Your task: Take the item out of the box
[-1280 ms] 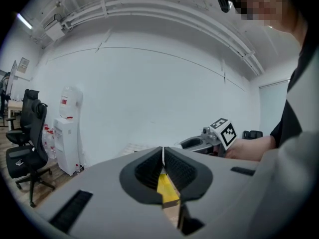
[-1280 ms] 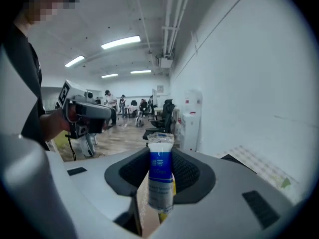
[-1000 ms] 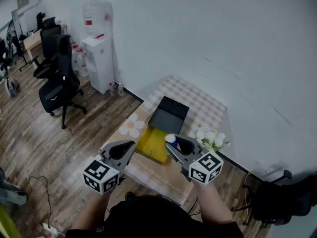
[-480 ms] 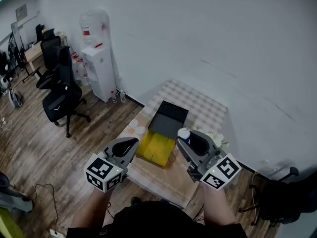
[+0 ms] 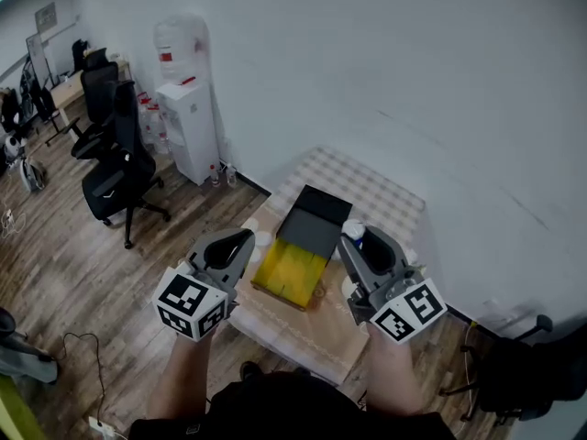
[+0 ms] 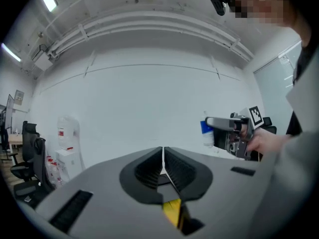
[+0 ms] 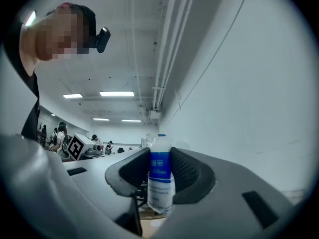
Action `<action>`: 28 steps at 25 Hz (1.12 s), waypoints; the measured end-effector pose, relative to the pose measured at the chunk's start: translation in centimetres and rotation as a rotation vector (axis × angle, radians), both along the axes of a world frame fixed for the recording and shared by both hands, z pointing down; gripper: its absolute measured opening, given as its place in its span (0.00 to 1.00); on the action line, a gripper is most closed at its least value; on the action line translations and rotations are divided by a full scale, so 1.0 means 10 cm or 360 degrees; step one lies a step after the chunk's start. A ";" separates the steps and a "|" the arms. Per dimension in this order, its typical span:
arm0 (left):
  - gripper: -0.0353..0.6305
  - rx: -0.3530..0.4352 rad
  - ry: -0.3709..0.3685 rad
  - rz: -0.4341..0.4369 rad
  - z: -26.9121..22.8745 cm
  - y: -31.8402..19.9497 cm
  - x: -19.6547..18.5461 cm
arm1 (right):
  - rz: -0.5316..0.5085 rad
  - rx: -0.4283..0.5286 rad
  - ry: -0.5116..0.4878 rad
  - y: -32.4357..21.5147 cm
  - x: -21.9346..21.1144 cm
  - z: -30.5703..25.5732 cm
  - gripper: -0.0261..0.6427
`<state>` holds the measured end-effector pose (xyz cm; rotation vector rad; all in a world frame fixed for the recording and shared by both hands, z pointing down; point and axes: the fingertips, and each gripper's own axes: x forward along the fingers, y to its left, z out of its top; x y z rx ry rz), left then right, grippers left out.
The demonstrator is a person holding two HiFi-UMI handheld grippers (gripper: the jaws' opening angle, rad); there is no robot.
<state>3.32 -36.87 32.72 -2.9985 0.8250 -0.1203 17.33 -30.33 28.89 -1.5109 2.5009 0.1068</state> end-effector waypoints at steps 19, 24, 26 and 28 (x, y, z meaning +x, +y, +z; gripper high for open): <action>0.09 -0.0161 0.0007 -0.0044 0.41 0.01 -0.02 | -0.0047 -0.0142 0.0061 -0.02 -0.12 0.51 0.24; 0.09 -0.0163 0.0008 -0.0029 0.40 0.05 0.01 | -0.0051 -0.0147 0.0056 0.01 -0.12 0.50 0.24; 0.09 -0.0164 0.0008 -0.0024 0.40 0.07 0.02 | -0.0055 -0.0146 0.0055 0.03 -0.13 0.50 0.24; 0.09 -0.0165 0.0007 -0.0022 0.41 0.07 0.02 | -0.0056 -0.0147 0.0053 0.03 -0.14 0.51 0.24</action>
